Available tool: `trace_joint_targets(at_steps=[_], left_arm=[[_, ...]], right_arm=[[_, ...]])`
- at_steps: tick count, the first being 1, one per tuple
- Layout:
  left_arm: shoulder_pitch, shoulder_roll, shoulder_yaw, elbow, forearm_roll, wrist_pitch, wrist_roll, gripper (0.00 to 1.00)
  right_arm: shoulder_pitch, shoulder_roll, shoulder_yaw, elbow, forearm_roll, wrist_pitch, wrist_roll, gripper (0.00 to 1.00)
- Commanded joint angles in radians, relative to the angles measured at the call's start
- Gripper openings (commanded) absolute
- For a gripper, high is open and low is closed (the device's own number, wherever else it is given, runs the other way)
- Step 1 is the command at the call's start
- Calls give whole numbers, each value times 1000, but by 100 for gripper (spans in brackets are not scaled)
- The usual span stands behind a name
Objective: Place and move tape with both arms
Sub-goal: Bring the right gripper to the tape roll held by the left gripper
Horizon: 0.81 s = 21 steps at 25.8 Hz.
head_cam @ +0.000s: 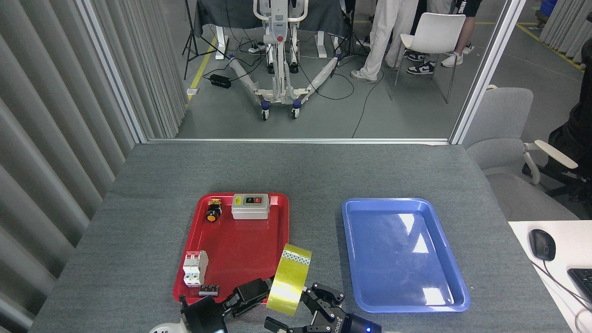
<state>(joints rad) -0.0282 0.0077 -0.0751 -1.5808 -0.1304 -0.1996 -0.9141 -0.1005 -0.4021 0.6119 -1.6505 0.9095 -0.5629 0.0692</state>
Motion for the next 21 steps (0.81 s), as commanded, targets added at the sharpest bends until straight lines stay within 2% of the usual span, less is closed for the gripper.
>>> trace_joint_targets(at_steps=[1, 11, 21], left_arm=[[-1, 0, 3, 1, 0, 0, 0, 12], [-16, 2, 11, 13, 0, -1, 0, 13], [-36, 11, 24, 51, 0, -23, 0, 14]], right_arm=[[-1, 0, 2, 0, 3, -2, 0, 65], [-5, 2, 2, 0, 3, -11, 0, 43], [-7, 0, 2, -2, 3, -17, -2, 29]])
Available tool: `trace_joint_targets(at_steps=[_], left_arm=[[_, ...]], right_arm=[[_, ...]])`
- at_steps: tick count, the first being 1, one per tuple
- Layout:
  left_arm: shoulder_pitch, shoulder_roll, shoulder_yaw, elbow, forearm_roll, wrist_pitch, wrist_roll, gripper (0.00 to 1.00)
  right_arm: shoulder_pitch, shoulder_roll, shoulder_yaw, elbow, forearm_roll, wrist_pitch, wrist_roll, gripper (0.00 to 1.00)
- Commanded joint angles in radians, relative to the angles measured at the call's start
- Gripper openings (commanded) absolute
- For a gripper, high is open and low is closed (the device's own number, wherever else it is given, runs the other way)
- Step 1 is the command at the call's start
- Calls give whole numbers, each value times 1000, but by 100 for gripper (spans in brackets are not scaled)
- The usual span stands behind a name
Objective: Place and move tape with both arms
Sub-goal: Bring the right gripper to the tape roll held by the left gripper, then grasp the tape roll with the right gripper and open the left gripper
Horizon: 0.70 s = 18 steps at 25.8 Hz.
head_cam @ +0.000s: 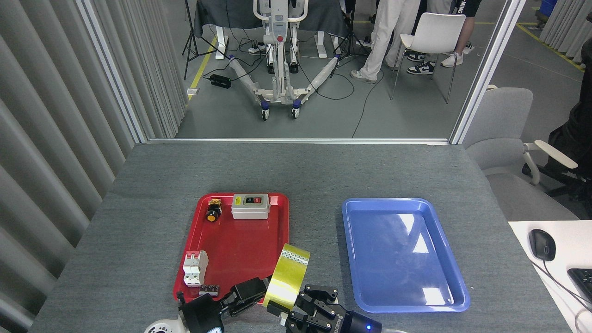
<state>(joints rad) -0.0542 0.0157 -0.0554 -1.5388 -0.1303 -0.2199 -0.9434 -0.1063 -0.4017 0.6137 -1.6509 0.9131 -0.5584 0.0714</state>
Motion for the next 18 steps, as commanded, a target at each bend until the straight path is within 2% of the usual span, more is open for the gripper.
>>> trace_joint_targets(at_steps=[1, 7, 8, 10, 12, 14, 18], left_arm=[[-12, 3, 6, 19, 0, -3, 29, 14], [-26, 4, 20, 39, 0, -3, 29, 16], [-29, 3, 20, 40, 0, -3, 29, 20], [-33, 4, 22, 45, 0, -3, 29, 37], [-36, 4, 29, 52, 1, -10, 28, 60], [-35, 4, 45, 57, 6, -52, 23, 100], [-32, 12, 48, 57, 8, -84, 21, 100]], right_arm=[[-1, 1, 0, 0, 0, -24, -2, 28], [-1, 1, 1, 0, 0, -37, -2, 24], [-1, 1, 1, 0, 0, -37, -2, 24], [-1, 1, 1, 0, 0, -37, -2, 24], [-1, 1, 1, 0, 0, -38, -4, 23], [-1, 1, 1, 0, 0, -38, -4, 23], [0, 1, 1, 0, 0, -38, -4, 23]])
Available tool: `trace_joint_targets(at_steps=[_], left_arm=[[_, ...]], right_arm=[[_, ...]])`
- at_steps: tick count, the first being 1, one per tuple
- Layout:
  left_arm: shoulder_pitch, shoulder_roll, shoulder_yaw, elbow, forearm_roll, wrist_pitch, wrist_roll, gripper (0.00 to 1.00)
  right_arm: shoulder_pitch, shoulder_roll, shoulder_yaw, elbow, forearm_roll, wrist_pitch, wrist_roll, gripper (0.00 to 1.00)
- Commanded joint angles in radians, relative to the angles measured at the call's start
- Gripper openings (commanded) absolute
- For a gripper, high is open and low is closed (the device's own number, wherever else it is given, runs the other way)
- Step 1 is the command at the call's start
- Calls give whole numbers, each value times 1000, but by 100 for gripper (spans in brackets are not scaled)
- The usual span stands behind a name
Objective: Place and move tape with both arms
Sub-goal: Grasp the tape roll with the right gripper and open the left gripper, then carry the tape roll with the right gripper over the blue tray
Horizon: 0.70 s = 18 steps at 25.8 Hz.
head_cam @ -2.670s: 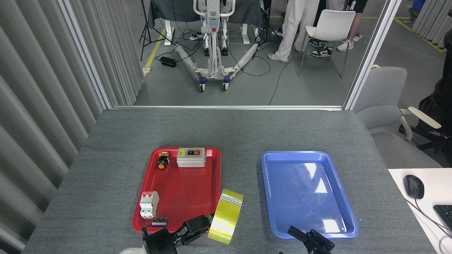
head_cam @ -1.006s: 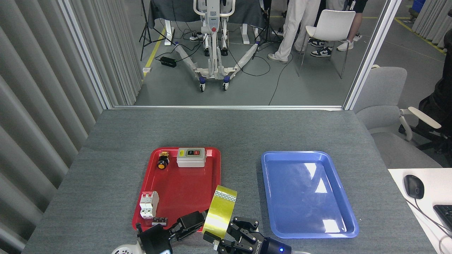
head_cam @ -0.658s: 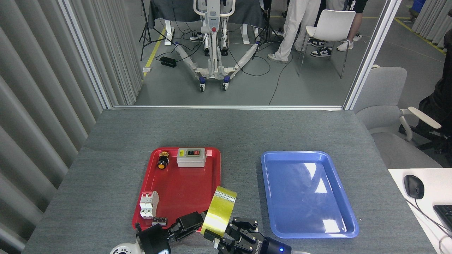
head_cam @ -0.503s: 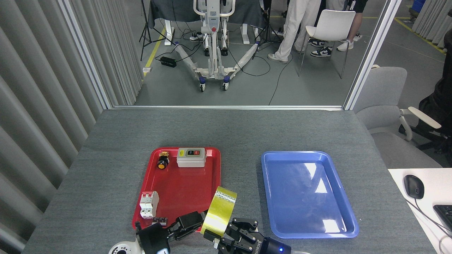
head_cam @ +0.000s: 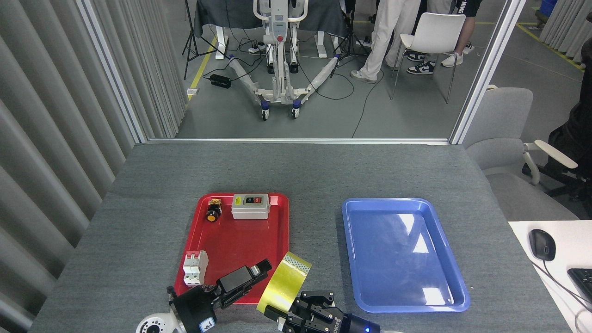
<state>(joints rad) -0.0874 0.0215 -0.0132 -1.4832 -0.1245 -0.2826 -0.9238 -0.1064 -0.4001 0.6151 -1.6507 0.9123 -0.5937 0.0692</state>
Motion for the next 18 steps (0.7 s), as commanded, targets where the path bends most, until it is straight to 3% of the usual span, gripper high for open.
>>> trace_joint_targets(at_steps=[1, 8, 12, 18], left_arm=[[1, 6, 7, 1, 2, -21, 2, 100], [-20, 6, 10, 60, -84, -24, 57, 100], [-57, 0, 64, 130, -218, -20, 212, 100], [-121, 8, 137, 198, -313, -24, 442, 100]], right_arm=[[1, 0, 0, 0, 0, -3, -2, 23], [2, 0, 0, 0, 0, -3, -2, 22], [2, -5, -11, -5, 2, 0, -2, 22], [20, -112, -103, -1, -12, 94, -3, 21]])
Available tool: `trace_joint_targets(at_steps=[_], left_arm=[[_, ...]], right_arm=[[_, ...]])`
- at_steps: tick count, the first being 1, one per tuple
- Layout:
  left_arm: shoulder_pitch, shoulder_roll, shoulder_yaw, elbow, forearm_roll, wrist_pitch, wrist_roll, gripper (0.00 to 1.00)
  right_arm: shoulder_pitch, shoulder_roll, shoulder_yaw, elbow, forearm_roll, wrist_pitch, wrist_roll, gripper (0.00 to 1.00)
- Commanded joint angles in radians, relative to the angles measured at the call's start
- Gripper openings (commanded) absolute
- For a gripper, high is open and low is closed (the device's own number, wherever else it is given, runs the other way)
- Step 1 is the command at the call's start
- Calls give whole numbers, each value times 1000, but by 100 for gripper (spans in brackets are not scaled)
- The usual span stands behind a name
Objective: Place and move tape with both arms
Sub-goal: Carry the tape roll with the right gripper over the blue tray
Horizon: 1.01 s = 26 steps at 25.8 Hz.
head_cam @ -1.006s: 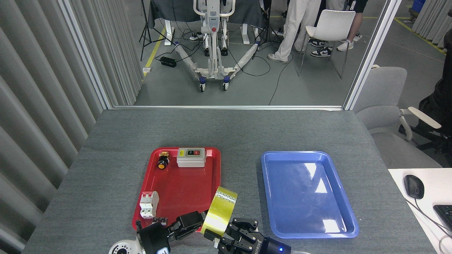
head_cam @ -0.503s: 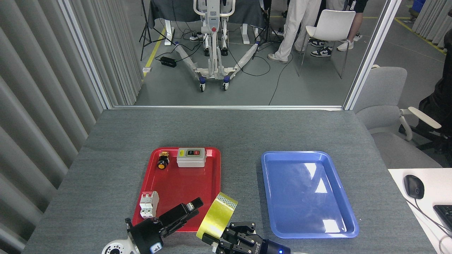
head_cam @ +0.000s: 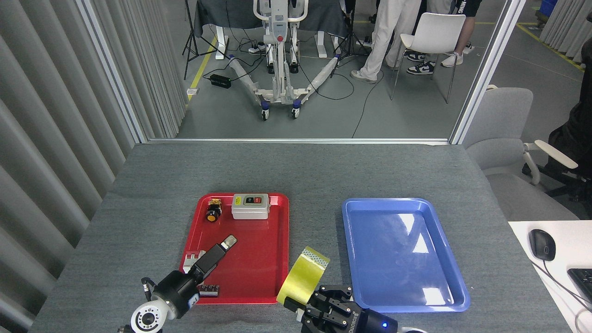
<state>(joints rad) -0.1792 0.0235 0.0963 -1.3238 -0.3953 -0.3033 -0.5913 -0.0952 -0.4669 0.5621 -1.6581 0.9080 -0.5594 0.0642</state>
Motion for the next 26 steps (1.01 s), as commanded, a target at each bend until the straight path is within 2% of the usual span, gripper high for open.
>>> trace_joint_targets(at_steps=[1, 4, 8, 12, 14, 17, 22, 26], left_arm=[[-39, 9, 28, 51, -66, -11, 153, 100], [-36, 52, 31, 40, -237, -48, 357, 100], [-28, 64, 29, 29, -468, -57, 732, 100], [-11, 79, 29, 5, -757, -4, 915, 100], [15, 79, 28, -40, -852, 53, 927, 100], [79, 75, 19, -120, -878, 78, 924, 100], [92, 75, -37, -113, -904, 92, 895, 100], [90, 72, -41, -106, -927, 73, 720, 100]], right_arm=[[14, -50, -70, 8, -9, 101, 3, 21], [15, -45, -136, 29, -9, 227, 40, 21], [-1, -32, -182, 44, -9, 443, 233, 22], [-64, -19, -182, 69, -24, 610, 319, 22], [-107, -26, -177, 109, -64, 668, 382, 21], [-189, -26, -166, 208, -120, 753, 479, 21], [-307, -22, -163, 408, -129, 779, 509, 20], [-432, 8, -136, 629, -129, 774, 562, 20]])
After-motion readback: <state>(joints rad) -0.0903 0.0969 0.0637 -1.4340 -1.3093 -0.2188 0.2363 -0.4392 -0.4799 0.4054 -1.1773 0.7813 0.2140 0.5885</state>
